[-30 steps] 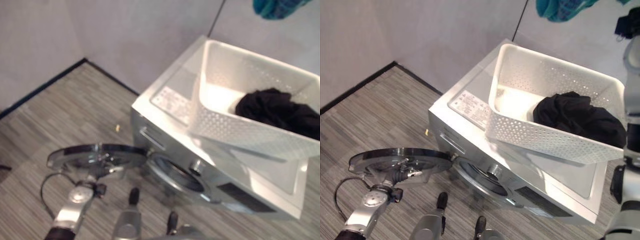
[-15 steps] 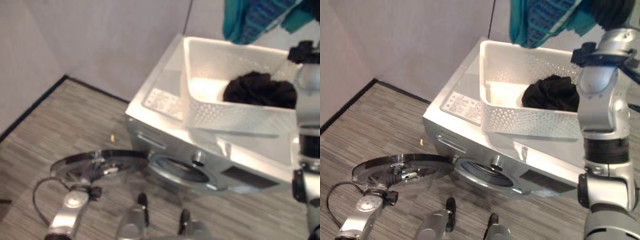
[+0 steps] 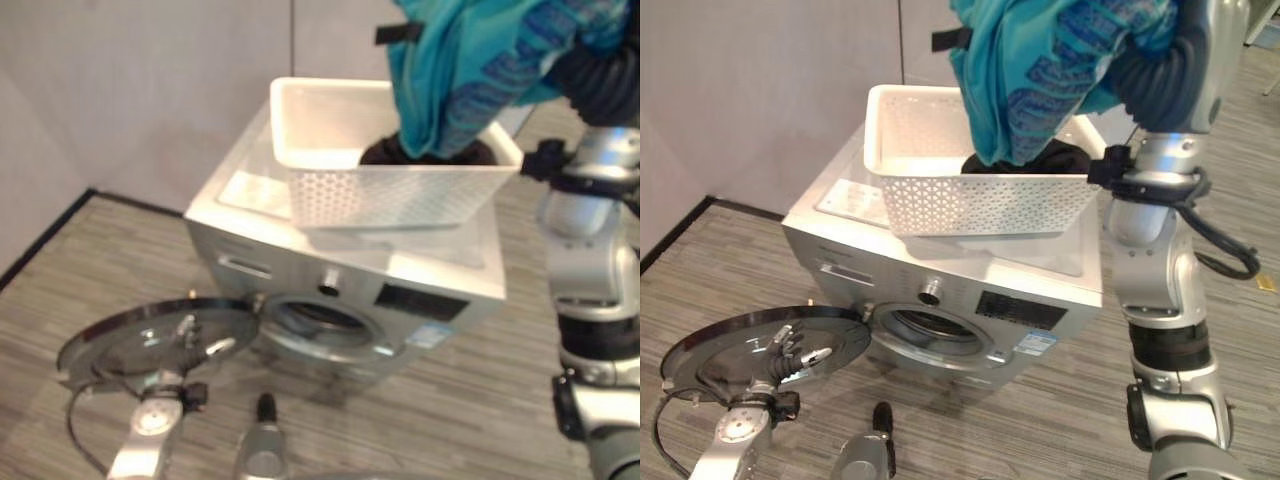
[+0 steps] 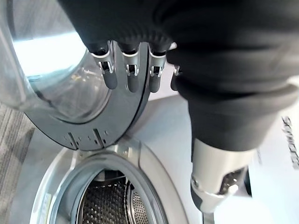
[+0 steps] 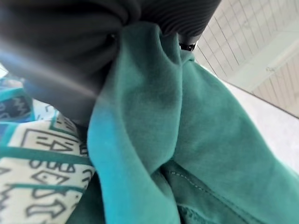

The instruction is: Grab the laundry basket,head to the washer,open it,put in the laundry and shut it.

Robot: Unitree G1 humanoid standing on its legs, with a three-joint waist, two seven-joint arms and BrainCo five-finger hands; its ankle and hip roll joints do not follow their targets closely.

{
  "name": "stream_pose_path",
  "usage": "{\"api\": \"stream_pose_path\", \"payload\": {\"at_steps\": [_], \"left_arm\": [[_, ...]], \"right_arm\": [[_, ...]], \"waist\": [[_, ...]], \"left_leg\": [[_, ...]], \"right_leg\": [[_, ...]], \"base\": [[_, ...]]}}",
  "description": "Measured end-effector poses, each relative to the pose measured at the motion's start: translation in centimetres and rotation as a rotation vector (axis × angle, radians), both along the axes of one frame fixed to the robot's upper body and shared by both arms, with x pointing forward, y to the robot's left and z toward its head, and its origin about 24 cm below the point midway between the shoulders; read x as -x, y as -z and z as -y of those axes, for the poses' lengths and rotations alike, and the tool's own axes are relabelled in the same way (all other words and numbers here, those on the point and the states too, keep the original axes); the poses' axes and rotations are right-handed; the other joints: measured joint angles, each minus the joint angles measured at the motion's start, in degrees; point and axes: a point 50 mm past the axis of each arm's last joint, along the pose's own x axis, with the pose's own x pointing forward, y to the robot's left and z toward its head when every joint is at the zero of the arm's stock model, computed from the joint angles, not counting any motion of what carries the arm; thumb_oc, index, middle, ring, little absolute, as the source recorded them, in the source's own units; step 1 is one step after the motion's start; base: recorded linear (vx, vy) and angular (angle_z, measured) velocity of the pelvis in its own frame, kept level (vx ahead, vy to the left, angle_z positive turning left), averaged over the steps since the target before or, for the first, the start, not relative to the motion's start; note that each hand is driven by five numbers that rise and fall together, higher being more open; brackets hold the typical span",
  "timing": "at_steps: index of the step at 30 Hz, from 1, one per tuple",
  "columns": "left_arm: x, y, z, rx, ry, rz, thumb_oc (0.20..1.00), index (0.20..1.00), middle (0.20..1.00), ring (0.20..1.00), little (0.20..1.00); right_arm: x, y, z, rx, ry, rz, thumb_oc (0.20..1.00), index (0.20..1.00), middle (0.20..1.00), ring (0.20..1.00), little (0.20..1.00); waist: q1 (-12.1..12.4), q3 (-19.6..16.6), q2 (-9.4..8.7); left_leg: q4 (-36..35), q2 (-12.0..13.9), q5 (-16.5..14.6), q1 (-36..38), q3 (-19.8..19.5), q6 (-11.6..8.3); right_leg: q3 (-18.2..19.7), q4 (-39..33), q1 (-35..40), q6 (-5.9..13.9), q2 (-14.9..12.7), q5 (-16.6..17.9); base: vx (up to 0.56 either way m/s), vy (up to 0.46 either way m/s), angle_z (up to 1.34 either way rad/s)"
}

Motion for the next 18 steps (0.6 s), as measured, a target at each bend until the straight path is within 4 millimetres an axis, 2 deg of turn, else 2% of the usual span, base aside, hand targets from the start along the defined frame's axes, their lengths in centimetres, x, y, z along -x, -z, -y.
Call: {"api": "stream_pose_path", "payload": {"at_steps": [2,4,6,7,8,9,10,11,12,13,14,15,16,17,18], "left_arm": [[-0.1,-0.1,0.6,0.005,0.009,0.009,1.0,1.0,1.0,1.0,1.0],[-0.8,-0.3,1.9,0.031,0.043,0.034,1.0,1.0,1.0,1.0,1.0],[-0.5,0.1,2.2,0.039,0.049,0.016,1.0,1.0,1.0,1.0,1.0],[0.0,0.5,2.3,0.045,0.046,0.0,1.0,1.0,1.0,1.0,1.0],[0.0,0.5,2.3,0.044,0.043,0.0,1.0,1.0,1.0,1.0,1.0],[0.2,0.4,1.9,0.041,0.027,0.002,1.0,1.0,1.0,1.0,1.0],[0.3,0.5,1.8,0.041,0.021,0.002,1.0,1.0,1.0,1.0,1.0],[0.3,0.6,1.8,0.042,0.016,-0.004,1.0,1.0,1.0,1.0,1.0],[0.3,0.7,1.9,0.044,0.021,-0.005,1.0,1.0,1.0,1.0,1.0],[-0.2,0.6,2.2,0.052,0.027,0.007,1.0,1.0,1.0,1.0,1.0],[-0.4,0.7,2.1,0.049,0.014,0.008,1.0,1.0,1.0,1.0,1.0],[-0.4,0.7,2.0,0.043,0.011,0.008,1.0,1.0,1.0,1.0,1.0],[-0.5,0.7,2.2,0.046,0.013,0.013,1.0,1.0,1.0,1.0,1.0],[-0.9,0.6,2.3,0.045,0.021,0.018,1.0,1.0,1.0,1.0,1.0],[-1.4,0.2,2.3,0.04,0.026,0.037,1.0,1.0,1.0,1.0,1.0]], "right_arm": [[0.4,0.9,0.5,-0.006,0.011,-0.008,0.2,0.2,0.2,0.2,0.2],[2.0,1.8,1.5,-0.018,0.034,0.004,0.2,0.2,0.2,0.2,0.2],[2.2,2.1,1.3,-0.01,0.023,0.001,0.2,0.2,0.2,0.2,0.2],[2.3,2.1,1.3,-0.008,0.019,0.009,0.2,0.2,0.2,0.2,0.2],[2.3,2.1,1.3,-0.009,0.014,0.015,0.2,0.2,0.2,0.2,0.2],[2.4,2.3,1.0,-0.031,-0.028,0.016,0.2,0.2,0.2,0.2,0.2],[2.6,2.3,0.9,-0.036,-0.041,0.019,0.2,0.2,0.2,0.2,0.2],[3.1,2.7,0.7,-0.053,-0.077,0.025,0.2,0.2,0.2,0.2,0.2],[3.7,2.9,0.8,-0.068,-0.097,0.034,0.2,0.2,0.2,0.2,0.2],[4.1,3.0,1.1,-0.073,-0.092,0.044,0.2,0.2,0.2,0.2,0.2],[4.5,3.2,1.3,-0.077,-0.087,0.048,0.2,0.2,0.2,0.2,0.2],[4.9,3.4,1.6,-0.088,-0.08,0.062,0.2,0.2,0.2,0.2,0.2],[5.1,3.2,1.8,-0.091,-0.07,0.074,0.2,0.2,0.2,0.2,0.2],[5.7,2.9,3.0,-0.113,-0.014,0.116,0.2,0.2,0.2,0.2,0.2],[6.1,2.6,3.6,-0.124,0.017,0.145,0.2,0.2,0.2,0.2,0.2]], "waist": [[-0.19,-0.1,0.84],[-1.09,0.66,2.67],[-0.99,0.91,4.11],[-1.38,0.71,5.4],[-1.43,0.81,5.88],[-1.13,1.06,5.34],[-0.79,1.19,5.21],[-1.35,1.45,4.76],[-2.08,1.88,4.6],[-4.48,2.46,3.99],[-4.34,2.7,3.49],[-5.47,2.91,2.58],[-6.45,3.04,2.73],[-8.83,3.08,3.25],[-9.32,2.97,2.8]], "left_leg": [[-1.77,0.26,2.39,-0.49,-1.73,-0.48],[-3.11,0.54,4.51,-2.1,-5.17,-0.49],[-3.89,0.91,4.9,-2.06,-5.59,0.29],[-3.98,1.12,4.77,-2.04,-6.44,0.4],[-3.69,1.25,4.98,-2.09,-6.38,0.11],[-3.66,1.06,6.23,-2.14,-9.06,-2.22],[-3.62,0.9,5.94,-1.93,-10.19,-2.39],[-2.87,0.65,5.55,-2.17,-14.02,-3.4],[-2.63,-0.33,5.38,-2.05,-16.1,-3.22],[-1.69,0.12,3.27,-1.75,-16.36,-4.3],[0.69,-0.1,-0.33,-1.94,-18.86,-4.74],[1.12,0.37,-1.78,-0.33,-18.93,-2.62],[1.49,1.14,-3.17,0.6,-19.02,-3.57],[-0.71,0.58,-4.95,2.82,-17.43,-6.09],[-0.91,-0.6,-4.76,3.08,-17.23,-6.1]], "right_leg": [[-1.19,0.28,-0.26,-0.53,1.99,-0.07],[-3.9,-0.83,0.03,-1.69,3.02,0.12],[-5.0,-0.88,0.11,-1.99,3.59,0.33],[-5.46,-0.7,0.21,-2.03,3.83,0.34],[-5.24,-0.24,-0.11,-2.04,3.8,0.33],[-3.69,0.91,-1.56,-2.74,3.02,0.05],[-2.79,1.37,-1.98,-2.87,2.92,-0.27],[-1.36,1.68,-2.65,-3.18,2.18,0.33],[-0.59,1.99,-2.54,-2.35,1.8,0.29],[0.17,1.79,-2.79,-1.41,0.69,1.01],[1.45,2.11,-2.29,-1.68,-0.19,1.07],[3.51,1.98,-2.48,-0.56,-0.83,1.34],[3.84,1.09,-1.92,0.12,-1.09,1.72],[4.31,-1.73,0.27,2.45,-2.0,3.28],[3.93,-3.13,0.9,3.31,-2.92,4.14]], "base": [[-0.2,-0.166,0.46],[-0.09,-0.03,0.79],[-0.17,0.029,0.28],[-0.22,0.068,0.08],[-0.26,0.13,-0.21],[-0.08,0.076,-0.48],[-0.07,0.07,-0.69],[-0.04,0.137,-0.59],[-0.03,0.138,-0.42],[0.0,0.227,-0.38],[0.04,0.163,-0.6],[0.09,0.243,-0.71],[0.1,0.253,-0.58],[0.11,0.266,-0.2],[0.09,0.303,-0.11]]}}
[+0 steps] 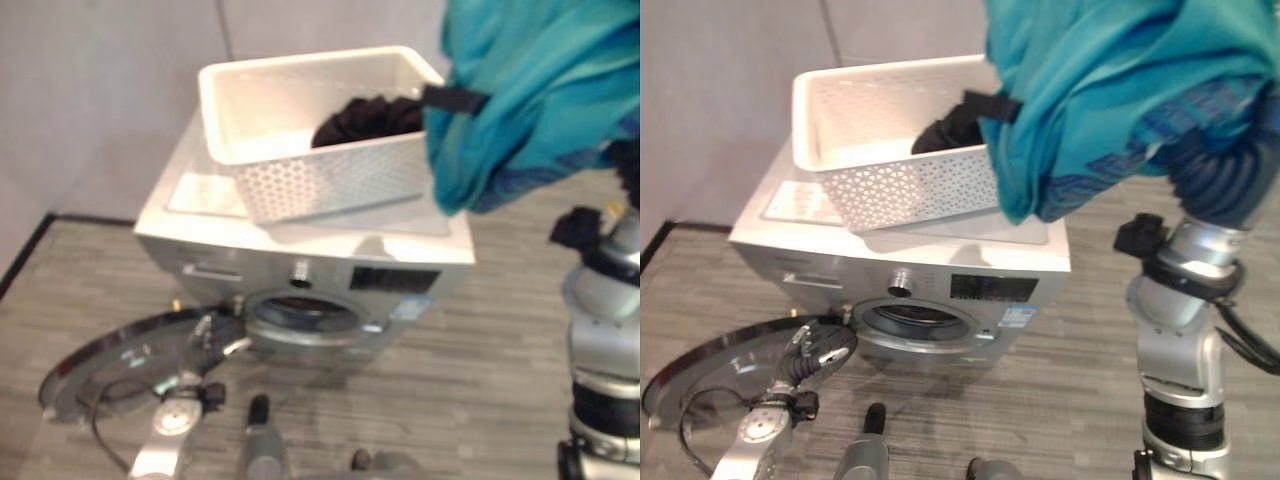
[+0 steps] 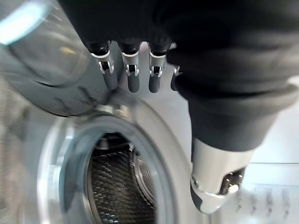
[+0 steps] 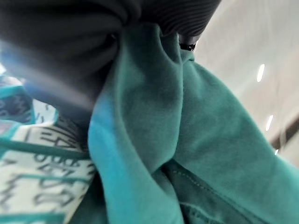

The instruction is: Grab the laundry basket,head to the washer,open it,put in the laundry and shut it.

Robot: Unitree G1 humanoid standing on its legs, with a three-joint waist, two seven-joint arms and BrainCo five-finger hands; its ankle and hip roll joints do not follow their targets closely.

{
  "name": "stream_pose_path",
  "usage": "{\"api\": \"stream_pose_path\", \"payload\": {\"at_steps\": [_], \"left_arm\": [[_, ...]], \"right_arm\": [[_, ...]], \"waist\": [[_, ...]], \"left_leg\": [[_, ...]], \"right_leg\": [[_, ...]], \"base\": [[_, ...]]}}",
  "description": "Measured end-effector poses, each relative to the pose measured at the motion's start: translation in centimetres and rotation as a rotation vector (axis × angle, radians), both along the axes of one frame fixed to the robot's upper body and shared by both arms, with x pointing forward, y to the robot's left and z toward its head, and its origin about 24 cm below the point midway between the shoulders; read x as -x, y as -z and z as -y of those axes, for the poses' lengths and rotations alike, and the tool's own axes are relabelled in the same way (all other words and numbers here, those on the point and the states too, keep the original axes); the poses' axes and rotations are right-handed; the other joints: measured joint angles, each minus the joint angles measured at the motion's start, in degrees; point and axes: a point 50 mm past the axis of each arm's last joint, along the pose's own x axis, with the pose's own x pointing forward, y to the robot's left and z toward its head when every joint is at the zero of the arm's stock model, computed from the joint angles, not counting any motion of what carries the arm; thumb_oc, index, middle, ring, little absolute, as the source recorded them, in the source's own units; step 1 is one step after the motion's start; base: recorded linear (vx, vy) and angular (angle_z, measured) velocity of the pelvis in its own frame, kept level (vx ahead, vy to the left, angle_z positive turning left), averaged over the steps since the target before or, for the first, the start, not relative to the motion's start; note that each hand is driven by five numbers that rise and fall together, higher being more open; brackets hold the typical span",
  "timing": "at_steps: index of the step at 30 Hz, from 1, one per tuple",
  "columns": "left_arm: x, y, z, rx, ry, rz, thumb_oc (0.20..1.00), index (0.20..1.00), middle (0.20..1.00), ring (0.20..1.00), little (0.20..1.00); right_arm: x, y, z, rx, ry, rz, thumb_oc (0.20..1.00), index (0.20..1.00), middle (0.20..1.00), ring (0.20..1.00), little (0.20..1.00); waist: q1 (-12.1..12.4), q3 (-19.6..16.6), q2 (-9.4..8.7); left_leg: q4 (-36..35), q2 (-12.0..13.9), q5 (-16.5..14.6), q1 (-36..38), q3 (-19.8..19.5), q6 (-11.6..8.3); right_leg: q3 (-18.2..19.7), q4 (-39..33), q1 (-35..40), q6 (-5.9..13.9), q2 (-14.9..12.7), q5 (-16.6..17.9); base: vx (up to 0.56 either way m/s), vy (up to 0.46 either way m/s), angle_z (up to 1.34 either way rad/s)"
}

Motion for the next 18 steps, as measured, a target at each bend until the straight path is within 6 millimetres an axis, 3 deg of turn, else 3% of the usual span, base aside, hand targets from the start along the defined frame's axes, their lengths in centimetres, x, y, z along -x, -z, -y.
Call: {"api": "stream_pose_path", "payload": {"at_steps": [1,5,6,9,10,11,12,14,16,17,18], "left_arm": [[-0.4,-0.4,0.0,-0.004,0.005,0.022,1.0,1.0,1.0,1.0,1.0],[-1.0,-1.1,-0.8,-0.044,0.008,0.046,1.0,1.0,1.0,1.0,1.0],[-0.9,-1.1,-0.9,-0.047,0.003,0.044,1.0,1.0,1.0,1.0,1.0],[0.0,-0.6,-1.3,-0.054,-0.028,0.021,1.0,1.0,1.0,1.0,1.0],[0.6,-0.4,-1.9,-0.064,-0.058,0.013,1.0,1.0,1.0,1.0,1.0],[0.9,-0.4,-2.3,-0.071,-0.075,0.009,1.0,1.0,1.0,1.0,1.0],[0.9,-0.4,-2.6,-0.079,-0.092,0.011,1.0,1.0,1.0,1.0,1.0],[0.5,-0.8,-2.7,-0.082,-0.094,0.028,1.0,1.0,1.0,1.0,1.0],[0.4,-1.0,-2.4,-0.073,-0.089,0.047,1.0,1.0,1.0,1.0,1.0],[0.5,-1.3,-2.4,-0.073,-0.092,0.06,1.0,1.0,1.0,1.0,1.0],[1.1,-1.2,-2.6,-0.074,-0.102,0.05,1.0,1.0,1.0,1.0,1.0]], "right_arm": [[0.3,-0.3,0.4,-0.008,0.021,0.028,0.2,0.2,0.2,0.2,0.2],[1.1,-1.2,-0.5,0.027,0.044,0.128,0.2,0.2,0.2,0.2,0.2],[1.1,-1.2,-0.5,0.024,0.062,0.141,0.2,0.2,0.2,0.2,0.2],[1.1,-1.1,-0.5,0.001,0.106,0.169,0.2,0.2,0.2,0.2,0.2],[0.9,-0.9,-0.5,-0.037,0.109,0.177,0.2,0.2,0.2,0.2,0.2],[0.6,-0.6,-0.5,-0.054,0.109,0.165,0.2,0.2,0.2,0.2,0.2],[0.5,-0.3,-0.4,-0.057,0.125,0.148,0.2,0.2,0.2,0.2,0.2],[0.5,0.4,0.0,-0.062,0.15,0.107,0.2,0.2,0.2,0.2,0.2],[0.4,1.4,0.2,-0.046,0.179,0.057,0.2,0.2,0.2,0.2,0.2],[0.4,1.8,0.3,-0.041,0.184,0.035,0.2,0.2,0.2,0.2,0.2],[0.5,2.1,0.4,-0.041,0.189,0.021,0.2,0.2,0.2,0.2,0.2]], "waist": [[0.02,-0.09,-0.23],[0.81,-0.07,-0.87],[0.58,-0.07,-0.79],[0.67,-0.05,-0.3],[0.84,0.37,0.49],[1.2,0.51,1.42],[0.7,0.94,2.41],[0.45,0.93,2.84],[1.51,0.68,2.75],[2.46,0.25,2.14],[4.45,-0.75,1.15]], "left_leg": [[0.0,-0.98,-0.01,-0.02,0.2,0.06],[2.73,-5.6,-3.39,0.12,4.58,4.21],[3.28,-6.26,-3.57,0.23,5.3,4.5],[3.63,-7.3,-4.47,0.97,10.2,5.78],[4.26,-6.83,-4.87,0.57,13.66,6.55],[4.44,-5.89,-5.67,-0.12,15.51,7.85],[4.99,-5.35,-5.87,-0.93,15.62,8.13],[6.26,-5.18,-5.93,-2.28,15.66,8.34],[6.2,-3.54,-4.92,-2.57,16.41,8.2],[5.7,-3.01,-4.33,-2.52,16.79,7.44],[5.71,-2.03,-3.57,-2.85,17.28,6.33]], "right_leg": [[-0.38,-1.12,0.26,0.43,-0.85,0.84],[1.71,-2.77,-0.7,1.91,-6.41,3.08],[2.17,-2.73,-0.98,2.28,-7.23,3.58],[5.21,-3.52,-2.97,2.92,-9.42,5.89],[7.08,-4.72,-4.82,3.12,-9.59,8.8],[6.12,-5.36,-5.32,2.41,-9.16,10.5],[3.56,-3.68,-6.24,1.55,-8.91,9.83],[1.03,0.92,-6.91,1.69,-8.73,5.95],[-1.06,12.77,-8.53,2.29,-7.89,-0.23],[-2.42,13.5,-8.36,1.37,-7.79,-1.29],[-3.13,5.27,-6.01,1.94,-6.08,-1.82]], "base": [[0.09,0.269,-0.04],[0.06,0.305,-0.42],[-0.01,0.271,-0.5],[-0.16,0.13,-0.8],[-0.22,0.074,-1.28],[-0.19,0.047,-1.1],[-0.1,0.002,-0.49],[-0.1,-0.041,0.02],[-0.06,-0.124,-0.02],[-0.07,-0.185,-0.56],[-0.08,-0.253,-0.62]]}}
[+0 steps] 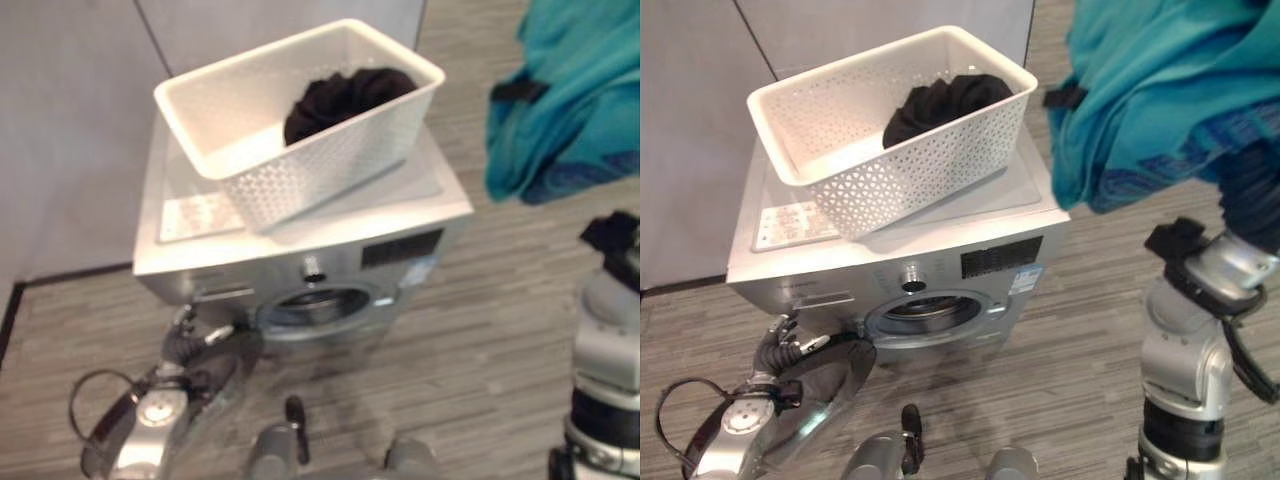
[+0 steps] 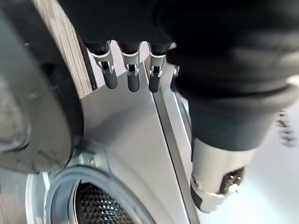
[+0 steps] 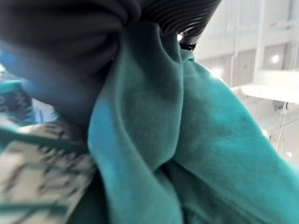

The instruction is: Grab the laundry basket,head to the washer,open it,put in the laundry and shut it.

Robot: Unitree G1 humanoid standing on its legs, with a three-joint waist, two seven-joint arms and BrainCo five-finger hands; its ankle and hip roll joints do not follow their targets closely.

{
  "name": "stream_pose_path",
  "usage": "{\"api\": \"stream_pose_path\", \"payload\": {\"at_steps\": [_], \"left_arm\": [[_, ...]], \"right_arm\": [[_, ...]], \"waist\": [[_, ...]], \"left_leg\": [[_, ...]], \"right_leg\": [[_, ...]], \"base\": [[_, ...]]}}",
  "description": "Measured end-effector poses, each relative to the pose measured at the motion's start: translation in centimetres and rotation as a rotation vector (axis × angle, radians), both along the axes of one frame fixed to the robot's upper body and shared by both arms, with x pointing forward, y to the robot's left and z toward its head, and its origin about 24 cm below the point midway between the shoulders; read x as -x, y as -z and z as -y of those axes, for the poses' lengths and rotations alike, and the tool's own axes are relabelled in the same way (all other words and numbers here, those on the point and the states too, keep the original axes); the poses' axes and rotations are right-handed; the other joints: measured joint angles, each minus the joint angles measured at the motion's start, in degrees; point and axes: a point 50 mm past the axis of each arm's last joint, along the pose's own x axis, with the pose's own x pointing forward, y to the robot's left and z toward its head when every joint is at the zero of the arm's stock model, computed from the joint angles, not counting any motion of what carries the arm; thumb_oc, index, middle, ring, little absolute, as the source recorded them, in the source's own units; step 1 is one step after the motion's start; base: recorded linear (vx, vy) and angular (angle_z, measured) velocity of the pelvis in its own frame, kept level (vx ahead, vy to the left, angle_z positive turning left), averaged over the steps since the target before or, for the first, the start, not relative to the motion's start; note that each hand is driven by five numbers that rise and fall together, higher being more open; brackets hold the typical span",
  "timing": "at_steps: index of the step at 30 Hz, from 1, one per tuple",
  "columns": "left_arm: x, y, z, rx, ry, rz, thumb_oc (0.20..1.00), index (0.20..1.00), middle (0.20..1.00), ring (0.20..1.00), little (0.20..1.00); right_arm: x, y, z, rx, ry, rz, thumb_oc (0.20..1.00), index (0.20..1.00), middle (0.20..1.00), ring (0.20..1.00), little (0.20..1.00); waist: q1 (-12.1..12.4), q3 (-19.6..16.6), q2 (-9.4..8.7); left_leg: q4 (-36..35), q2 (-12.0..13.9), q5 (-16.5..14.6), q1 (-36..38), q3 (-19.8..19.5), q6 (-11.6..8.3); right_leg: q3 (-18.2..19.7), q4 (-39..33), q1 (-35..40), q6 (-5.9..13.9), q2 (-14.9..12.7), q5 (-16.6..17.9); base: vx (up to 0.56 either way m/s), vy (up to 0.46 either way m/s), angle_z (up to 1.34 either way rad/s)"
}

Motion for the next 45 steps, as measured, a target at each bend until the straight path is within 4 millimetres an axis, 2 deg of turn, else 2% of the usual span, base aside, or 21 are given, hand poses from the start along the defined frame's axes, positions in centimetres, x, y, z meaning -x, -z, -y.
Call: {"api": "stream_pose_path", "payload": {"at_steps": [1,2,4,5,6,9,10,11,14,18,19,22,25,28,29,32,34,36,42,43,45], "left_arm": [[0.4,0.4,0.3,0.017,-0.006,-0.011,1.0,1.0,1.0,1.0,1.0],[0.4,0.6,0.8,0.044,-0.017,-0.005,1.0,1.0,1.0,1.0,1.0],[0.7,1.2,1.3,0.062,-0.012,-0.026,1.0,1.0,1.0,1.0,1.0],[0.7,1.4,1.9,0.07,0.015,-0.035,1.0,1.0,1.0,1.0,1.0],[0.8,1.5,2.3,0.077,0.031,-0.041,1.0,1.0,1.0,1.0,1.0],[1.4,1.8,3.2,0.106,0.091,-0.061,1.0,1.0,1.0,1.0,1.0],[1.3,1.6,3.2,0.11,0.103,-0.053,1.0,1.0,1.0,1.0,1.0],[1.2,1.2,3.1,0.108,0.116,-0.038,1.0,1.0,1.0,1.0,1.0],[1.2,0.9,2.6,0.09,0.142,-0.039,1.0,1.0,1.0,1.0,1.0],[0.9,0.5,2.3,0.081,0.163,-0.03,1.0,1.0,1.0,1.0,1.0],[0.9,0.4,2.2,0.077,0.172,-0.033,1.0,1.0,1.0,1.0,1.0],[0.9,0.3,1.9,0.064,0.179,-0.037,1.0,1.0,1.0,1.0,1.0],[0.9,0.2,1.7,0.051,0.188,-0.039,1.0,1.0,1.0,1.0,1.0],[0.7,0.1,1.8,0.051,0.194,-0.034,1.0,1.0,1.0,1.0,1.0],[0.5,-0.1,1.7,0.049,0.194,-0.028,1.0,1.0,1.0,1.0,1.0],[0.0,-0.4,1.9,0.051,0.21,-0.013,1.0,1.0,1.0,1.0,1.0],[-0.7,-0.7,2.3,0.067,0.231,0.006,1.0,1.0,1.0,1.0,1.0],[-0.8,-0.8,2.5,0.071,0.236,0.012,1.0,1.0,1.0,1.0,1.0],[-1.4,-1.0,3.0,0.11,0.241,0.034,1.0,1.0,1.0,1.0,1.0],[-1.5,-1.2,3.1,0.111,0.241,0.041,1.0,1.0,1.0,1.0,1.0],[-2.1,-1.6,3.1,0.115,0.23,0.066,1.0,1.0,1.0,1.0,1.0]], "right_arm": [[0.0,0.4,0.3,-0.015,0.01,-0.017,0.2,0.2,0.2,0.2,0.2],[0.2,2.3,1.4,-0.055,0.043,-0.1,0.2,0.2,0.2,0.2,0.2],[0.8,6.9,2.1,-0.223,-0.014,-0.303,0.2,0.2,0.2,0.2,0.2],[1.5,9.6,2.1,-0.318,-0.107,-0.447,0.2,0.2,0.2,0.2,0.2],[1.9,11.8,1.5,-0.373,-0.185,-0.58,0.2,0.2,0.2,0.2,0.2],[2.5,15.3,-0.7,-0.383,-0.431,-0.911,0.2,0.2,0.2,0.2,0.2],[3.0,15.9,-0.7,-0.32,-0.471,-1.034,0.2,0.2,0.2,0.2,0.2],[4.1,17.9,-0.1,-0.319,-0.481,-1.188,0.2,0.2,0.2,0.2,0.2],[5.6,20.9,0.9,-0.388,-0.481,-1.405,0.2,0.2,0.2,0.2,0.2],[5.4,22.0,0.9,-0.432,-0.537,-1.475,0.2,0.2,0.2,0.2,0.2],[5.2,22.7,0.6,-0.438,-0.568,-1.515,0.2,0.2,0.2,0.2,0.2],[5.3,23.2,0.4,-0.451,-0.597,-1.545,0.2,0.2,0.2,0.2,0.2],[5.6,25.4,0.4,-0.498,-0.612,-1.64,0.2,0.2,0.2,0.2,0.2],[5.6,26.8,0.5,-0.533,-0.605,-1.704,0.2,0.2,0.2,0.2,0.2],[5.4,26.9,0.5,-0.536,-0.604,-1.704,0.2,0.2,0.2,0.2,0.2],[4.9,27.7,0.5,-0.552,-0.597,-1.725,0.2,0.2,0.2,0.2,0.2],[4.8,28.9,0.4,-0.611,-0.586,-1.734,0.2,0.2,0.2,0.2,0.2],[4.7,29.3,0.1,-0.62,-0.591,-1.746,0.2,0.2,0.2,0.2,0.2],[3.0,31.2,-0.1,-0.759,-0.554,-1.704,0.2,0.2,0.2,0.2,0.2],[2.5,31.2,-0.5,-0.77,-0.561,-1.686,0.2,0.2,0.2,0.2,0.2],[1.1,31.1,-0.9,-0.788,-0.555,-1.638,0.2,0.2,0.2,0.2,0.2]], "waist": [[-0.66,-0.41,0.44],[-1.06,-1.77,0.41],[-1.77,-3.09,-1.41],[-3.72,-3.32,-1.63],[-4.77,-3.25,-1.49],[-7.6,-3.23,0.63],[-7.29,-3.38,1.63],[-7.71,-2.92,1.28],[-7.3,-2.29,1.11],[-7.47,-1.29,0.5],[-7.14,-0.82,-0.05],[-6.96,-0.17,-0.3],[-6.47,-0.08,-0.27],[-6.25,0.72,0.06],[-5.46,1.15,0.39],[-5.46,1.95,0.49],[-4.78,2.71,1.36],[-4.21,3.54,2.36],[-4.18,7.25,4.23],[-3.26,7.85,4.08],[-3.47,9.03,3.8]], "left_leg": [[-0.83,1.17,1.14,0.58,-1.66,-0.31],[-1.93,2.78,2.25,1.49,-2.11,-1.99],[-2.7,5.77,3.24,1.79,-2.69,-2.67],[-5.51,6.76,5.58,1.97,-3.73,-1.78],[-7.53,7.36,7.38,2.25,-3.84,-0.18],[-9.62,8.54,9.11,5.09,-3.52,-1.16],[-9.55,8.45,9.3,5.29,-3.17,-1.45],[-9.57,8.46,9.29,5.52,-3.22,-1.46],[-9.96,8.5,8.89,5.95,-3.2,-1.97],[-10.22,8.33,7.41,5.86,-3.1,-4.04],[-10.26,7.51,6.94,5.86,-3.08,-4.67],[-10.28,6.43,6.94,5.79,-2.94,-4.66],[-10.33,5.24,6.92,5.85,-2.88,-4.65],[-10.4,4.57,6.89,5.95,-2.78,-4.61],[-10.41,4.4,6.87,5.86,-2.52,-4.57],[-10.42,4.38,6.87,5.66,-2.54,-4.56],[-10.43,3.66,6.87,5.3,-3.36,-4.55],[-10.37,3.19,6.85,4.75,-3.38,-4.5],[-10.34,1.87,7.69,0.54,-4.59,-3.32],[-10.13,0.98,7.58,0.16,-4.64,-3.01],[-9.8,0.89,7.6,-1.45,-5.15,-2.89]], "right_leg": [[-0.13,-1.78,0.73,-0.64,1.92,0.89],[-0.49,-2.33,1.51,-1.68,3.81,0.62],[-0.11,-2.65,1.23,-3.85,7.4,0.65],[-0.35,-3.54,1.17,-4.57,9.23,1.05],[-0.46,-3.97,0.62,-5.29,9.94,1.51],[0.59,-4.32,1.73,-5.74,10.9,1.86],[0.9,-4.28,1.86,-5.74,10.81,1.86],[1.08,-3.96,1.85,-5.72,10.82,1.88],[0.93,-4.16,2.3,-5.72,10.75,1.77],[1.49,-4.04,1.59,-4.94,10.46,1.89],[1.49,-4.08,1.59,-4.5,9.66,2.05],[1.52,-4.45,1.69,-3.93,8.35,2.55],[1.52,-6.37,2.79,-2.93,7.32,3.32],[1.54,-7.86,3.56,-2.36,6.85,4.05],[1.53,-8.36,3.59,-2.23,6.66,4.49],[1.43,-9.19,3.71,-2.26,6.68,5.11],[0.7,-10.24,4.47,-2.0,6.51,5.62],[0.58,-10.52,4.46,-1.68,6.19,5.9],[-0.3,-9.39,0.64,-1.01,4.8,6.3],[-0.57,-9.44,0.6,-0.82,4.26,6.37],[-0.78,-8.86,-1.01,-0.57,3.83,6.22]], "base": [[-0.13,-0.316,-0.48],[-0.16,-0.298,-0.16],[-0.19,-0.21,-0.15],[-0.16,-0.122,-0.05],[-0.1,-0.053,-0.15],[-0.06,-0.025,-0.23],[-0.08,0.008,-0.14],[-0.06,0.013,-0.02],[-0.01,0.005,0.0],[0.0,0.002,-0.04],[0.0,0.003,0.03],[0.0,0.015,0.05],[0.01,0.023,0.07],[0.0,0.014,0.0],[-0.01,0.042,-0.03],[-0.01,0.045,-0.02],[-0.02,0.05,0.16],[-0.06,0.085,0.11],[-0.05,0.058,0.11],[-0.06,0.054,0.13],[-0.03,0.022,0.09]]}}
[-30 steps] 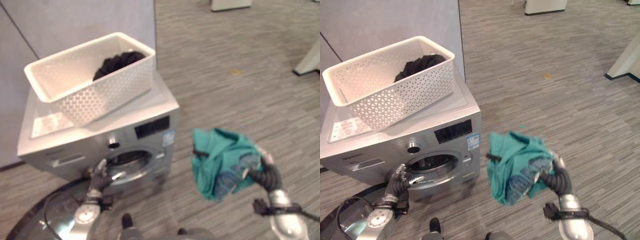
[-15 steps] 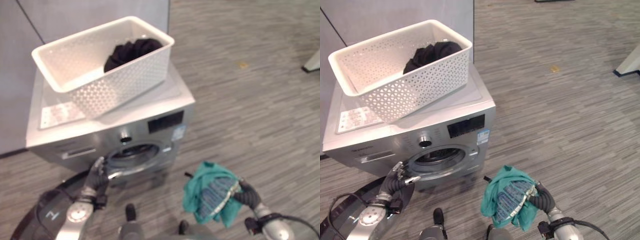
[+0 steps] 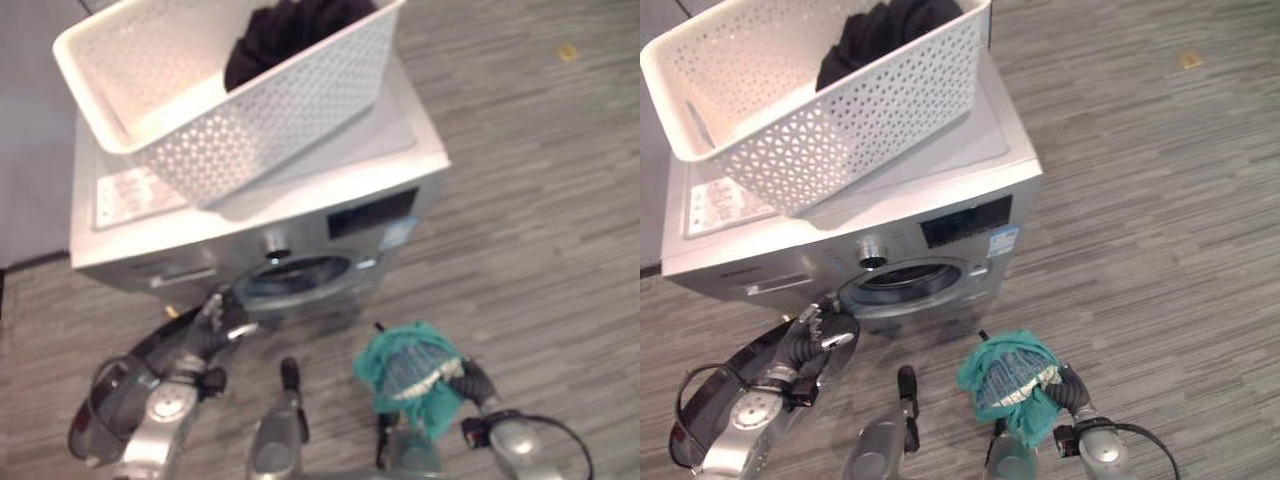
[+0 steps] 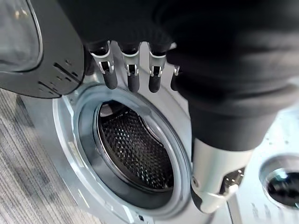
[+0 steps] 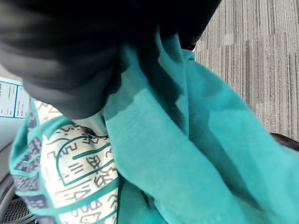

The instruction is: Grab the laundry basket,head to the washer,open it,put in the laundry and shut it.

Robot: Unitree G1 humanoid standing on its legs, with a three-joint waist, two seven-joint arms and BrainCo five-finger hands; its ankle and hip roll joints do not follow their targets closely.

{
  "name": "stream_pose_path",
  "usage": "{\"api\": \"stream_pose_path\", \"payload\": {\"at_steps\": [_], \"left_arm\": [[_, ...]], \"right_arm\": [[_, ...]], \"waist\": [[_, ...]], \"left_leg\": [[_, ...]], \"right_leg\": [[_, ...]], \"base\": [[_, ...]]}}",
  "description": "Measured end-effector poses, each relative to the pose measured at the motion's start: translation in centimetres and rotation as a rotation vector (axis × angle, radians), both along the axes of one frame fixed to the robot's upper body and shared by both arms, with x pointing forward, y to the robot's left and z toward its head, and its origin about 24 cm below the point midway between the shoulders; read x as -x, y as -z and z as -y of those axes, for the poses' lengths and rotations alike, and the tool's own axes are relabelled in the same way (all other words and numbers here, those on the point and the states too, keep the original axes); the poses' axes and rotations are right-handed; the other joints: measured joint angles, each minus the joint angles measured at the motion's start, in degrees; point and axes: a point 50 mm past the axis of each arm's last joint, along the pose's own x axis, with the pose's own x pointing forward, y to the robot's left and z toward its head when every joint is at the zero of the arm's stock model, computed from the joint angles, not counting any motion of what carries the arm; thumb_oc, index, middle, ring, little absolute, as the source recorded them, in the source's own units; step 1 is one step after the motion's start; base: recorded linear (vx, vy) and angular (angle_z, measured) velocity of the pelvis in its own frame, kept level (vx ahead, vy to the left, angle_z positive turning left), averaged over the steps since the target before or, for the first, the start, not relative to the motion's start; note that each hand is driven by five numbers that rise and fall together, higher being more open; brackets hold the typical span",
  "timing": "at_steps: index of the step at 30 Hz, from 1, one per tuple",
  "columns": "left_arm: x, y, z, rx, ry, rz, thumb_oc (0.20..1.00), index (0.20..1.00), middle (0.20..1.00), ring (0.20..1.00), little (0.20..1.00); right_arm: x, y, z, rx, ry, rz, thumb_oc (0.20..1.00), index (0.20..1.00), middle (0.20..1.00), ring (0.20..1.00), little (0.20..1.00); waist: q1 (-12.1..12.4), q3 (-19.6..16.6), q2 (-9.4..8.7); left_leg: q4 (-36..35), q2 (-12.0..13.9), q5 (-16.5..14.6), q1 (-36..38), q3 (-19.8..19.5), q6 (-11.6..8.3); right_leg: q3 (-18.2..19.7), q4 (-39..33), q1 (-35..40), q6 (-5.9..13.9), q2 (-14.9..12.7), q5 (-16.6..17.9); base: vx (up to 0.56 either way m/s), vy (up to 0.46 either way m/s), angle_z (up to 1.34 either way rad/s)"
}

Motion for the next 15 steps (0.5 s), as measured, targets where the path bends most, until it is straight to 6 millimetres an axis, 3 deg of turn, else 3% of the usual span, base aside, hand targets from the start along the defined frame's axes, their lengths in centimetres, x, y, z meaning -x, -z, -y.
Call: {"api": "stream_pose_path", "payload": {"at_steps": [5,10,15], "left_arm": [[-1.1,-1.1,0.4,0.016,0.007,0.051,1.0,1.0,1.0,1.0,1.0],[-1.2,-1.4,0.7,0.03,0.005,0.067,1.0,1.0,1.0,1.0,1.0],[-1.6,-2.1,1.3,0.052,0.025,0.099,1.0,1.0,1.0,1.0,1.0]], "right_arm": [[-3.0,-1.6,-1.6,-0.043,0.018,0.115,0.2,0.2,0.2,0.2,0.2],[-5.0,-2.7,-2.1,-0.048,0.051,0.189,0.2,0.2,0.2,0.2,0.2],[-6.9,-3.5,-2.5,-0.077,0.095,0.236,0.2,0.2,0.2,0.2,0.2]], "waist": [[0.73,2.89,0.98],[2.78,5.13,2.64],[3.51,6.32,2.93]], "left_leg": [[0.5,-1.02,0.5,-3.22,-1.3,0.87],[0.73,-2.36,0.73,-5.48,-1.74,1.42],[2.0,-3.44,0.24,-8.64,-3.1,2.13]], "right_leg": [[-1.56,0.62,-2.11,0.32,-0.71,0.2],[-2.67,1.08,-3.75,0.71,-1.96,0.08],[-4.0,1.88,-5.68,1.34,-2.83,-0.55]], "base": [[-0.02,0.041,0.17],[0.0,0.04,0.13],[0.05,0.01,0.18]]}}
